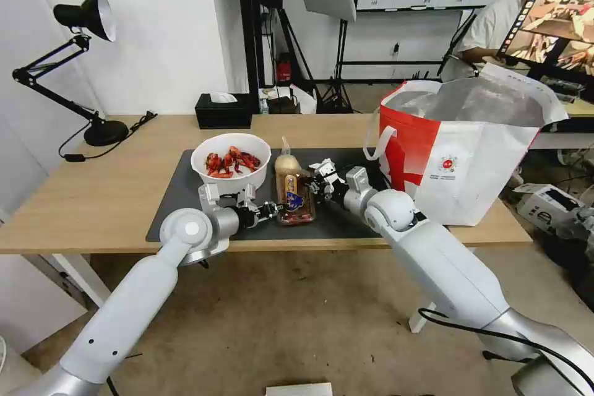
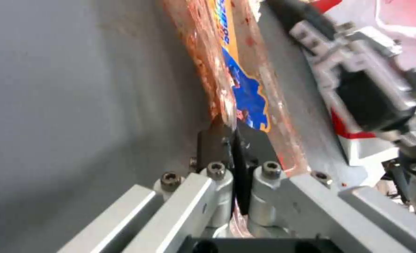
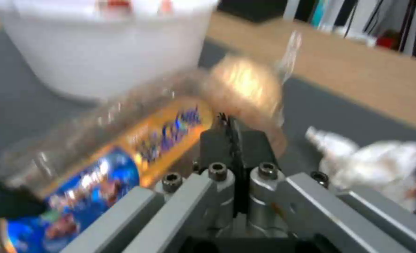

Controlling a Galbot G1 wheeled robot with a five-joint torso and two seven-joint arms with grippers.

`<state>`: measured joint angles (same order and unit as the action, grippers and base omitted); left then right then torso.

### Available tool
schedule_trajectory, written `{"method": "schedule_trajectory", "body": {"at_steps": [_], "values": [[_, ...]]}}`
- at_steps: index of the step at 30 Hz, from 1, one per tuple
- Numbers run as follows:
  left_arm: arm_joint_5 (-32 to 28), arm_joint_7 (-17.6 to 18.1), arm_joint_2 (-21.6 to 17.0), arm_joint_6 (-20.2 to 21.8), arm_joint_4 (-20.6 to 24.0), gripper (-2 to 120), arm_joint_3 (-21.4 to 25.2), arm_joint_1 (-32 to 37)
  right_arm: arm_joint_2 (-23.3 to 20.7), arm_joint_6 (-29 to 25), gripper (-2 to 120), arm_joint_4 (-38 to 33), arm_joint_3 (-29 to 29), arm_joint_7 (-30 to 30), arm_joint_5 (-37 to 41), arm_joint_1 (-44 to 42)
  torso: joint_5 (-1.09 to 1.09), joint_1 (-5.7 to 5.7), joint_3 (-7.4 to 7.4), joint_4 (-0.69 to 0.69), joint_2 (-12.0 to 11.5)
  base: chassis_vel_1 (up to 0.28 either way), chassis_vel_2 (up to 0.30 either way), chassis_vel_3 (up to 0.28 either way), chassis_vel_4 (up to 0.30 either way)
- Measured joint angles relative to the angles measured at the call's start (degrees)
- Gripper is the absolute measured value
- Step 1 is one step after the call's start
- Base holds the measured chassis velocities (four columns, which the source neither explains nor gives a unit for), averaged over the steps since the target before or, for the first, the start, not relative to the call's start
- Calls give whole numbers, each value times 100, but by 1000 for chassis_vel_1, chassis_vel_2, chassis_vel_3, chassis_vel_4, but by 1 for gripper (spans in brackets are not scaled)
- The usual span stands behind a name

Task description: Pick up the trash from the table and place it into the takeout bag.

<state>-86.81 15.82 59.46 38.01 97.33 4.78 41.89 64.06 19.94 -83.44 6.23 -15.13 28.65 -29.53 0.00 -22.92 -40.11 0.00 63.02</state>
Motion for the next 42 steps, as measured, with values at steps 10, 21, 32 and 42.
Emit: {"method": "schedule_trajectory", "body": {"at_steps": [10, 21, 32, 42], "values": [[-18, -143, -169, -138, 479, 0, 360, 243, -401, -518, 14, -1170, -796, 660, 1154, -801, 0, 0, 1, 0, 0, 0, 0, 0, 0], [-49, -311, -516, -445, 1072, 0, 593, 96, -1076, -1002, 55, -2451, -1779, 996, 1435, -2504, 1, 0, 1, 0, 0, 0, 0, 0, 0], [-87, -507, -317, -887, 829, 0, 264, -1208, -1262, -1429, 94, -3393, -2581, 1320, 632, -4375, 2, 1, 1, -1, 0, 0, 0, 0, 0], [-78, -324, 582, -1264, -178, 0, -1054, -3006, -929, -1819, 100, -3852, -2959, 1371, -207, -5576, 2, 1, 1, -1, 0, 0, 0, 0, 0]]}}
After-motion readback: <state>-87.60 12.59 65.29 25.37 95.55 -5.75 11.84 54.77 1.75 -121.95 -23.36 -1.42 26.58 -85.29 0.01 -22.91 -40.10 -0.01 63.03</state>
